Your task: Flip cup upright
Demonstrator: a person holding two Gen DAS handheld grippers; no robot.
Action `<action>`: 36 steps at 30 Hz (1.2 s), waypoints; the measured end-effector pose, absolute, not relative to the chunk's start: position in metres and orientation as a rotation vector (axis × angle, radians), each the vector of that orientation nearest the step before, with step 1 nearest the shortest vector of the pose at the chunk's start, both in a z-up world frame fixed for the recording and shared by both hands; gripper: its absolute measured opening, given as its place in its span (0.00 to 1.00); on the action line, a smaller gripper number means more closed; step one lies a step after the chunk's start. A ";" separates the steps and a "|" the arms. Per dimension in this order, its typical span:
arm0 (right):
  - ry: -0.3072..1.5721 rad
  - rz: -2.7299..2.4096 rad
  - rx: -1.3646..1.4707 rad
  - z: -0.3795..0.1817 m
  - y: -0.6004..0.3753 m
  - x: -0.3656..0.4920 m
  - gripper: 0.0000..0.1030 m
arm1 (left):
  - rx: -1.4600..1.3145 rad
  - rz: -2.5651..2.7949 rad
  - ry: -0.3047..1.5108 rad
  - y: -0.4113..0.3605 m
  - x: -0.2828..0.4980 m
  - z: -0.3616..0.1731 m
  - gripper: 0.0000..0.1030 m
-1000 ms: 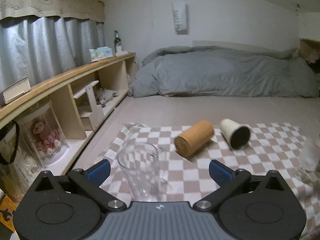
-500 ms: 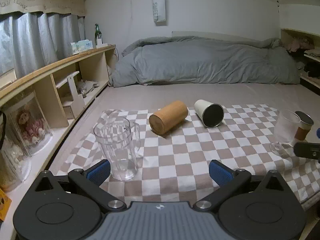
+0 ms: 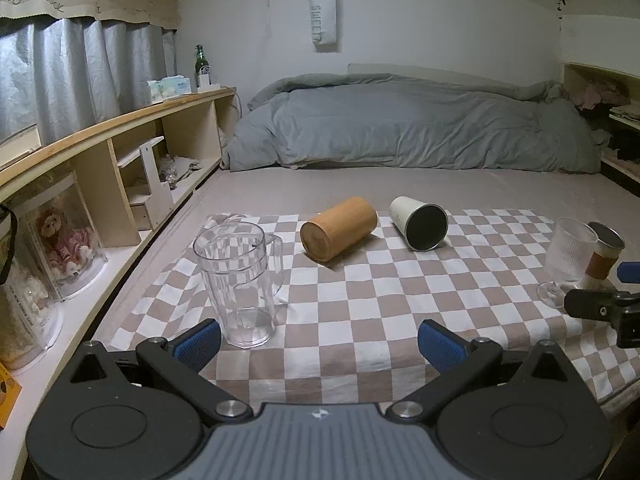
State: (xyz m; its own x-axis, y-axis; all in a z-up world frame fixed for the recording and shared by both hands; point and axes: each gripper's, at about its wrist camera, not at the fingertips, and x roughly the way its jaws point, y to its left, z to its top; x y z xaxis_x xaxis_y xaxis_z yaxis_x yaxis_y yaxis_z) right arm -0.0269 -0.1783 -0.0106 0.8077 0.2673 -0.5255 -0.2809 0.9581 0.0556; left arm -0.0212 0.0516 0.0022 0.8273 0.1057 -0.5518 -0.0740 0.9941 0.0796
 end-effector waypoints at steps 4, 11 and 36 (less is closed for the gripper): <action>0.557 0.297 -0.030 -0.011 -0.176 -0.028 1.00 | 0.057 0.097 0.588 0.051 -0.022 0.002 1.00; 0.556 0.292 -0.024 -0.010 -0.176 -0.028 1.00 | 0.056 0.096 0.586 0.050 -0.022 0.002 1.00; 0.560 0.299 -0.027 -0.012 -0.177 -0.029 1.00 | 0.045 0.094 0.591 0.050 -0.022 0.001 1.00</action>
State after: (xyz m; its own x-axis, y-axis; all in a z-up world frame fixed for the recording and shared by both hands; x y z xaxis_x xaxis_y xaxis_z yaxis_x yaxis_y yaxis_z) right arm -0.0294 -0.1766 -0.0123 0.8054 0.2720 -0.5267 -0.2869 0.9564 0.0553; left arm -0.0219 0.0499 0.0010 0.8260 0.1011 -0.5545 -0.0753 0.9948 0.0691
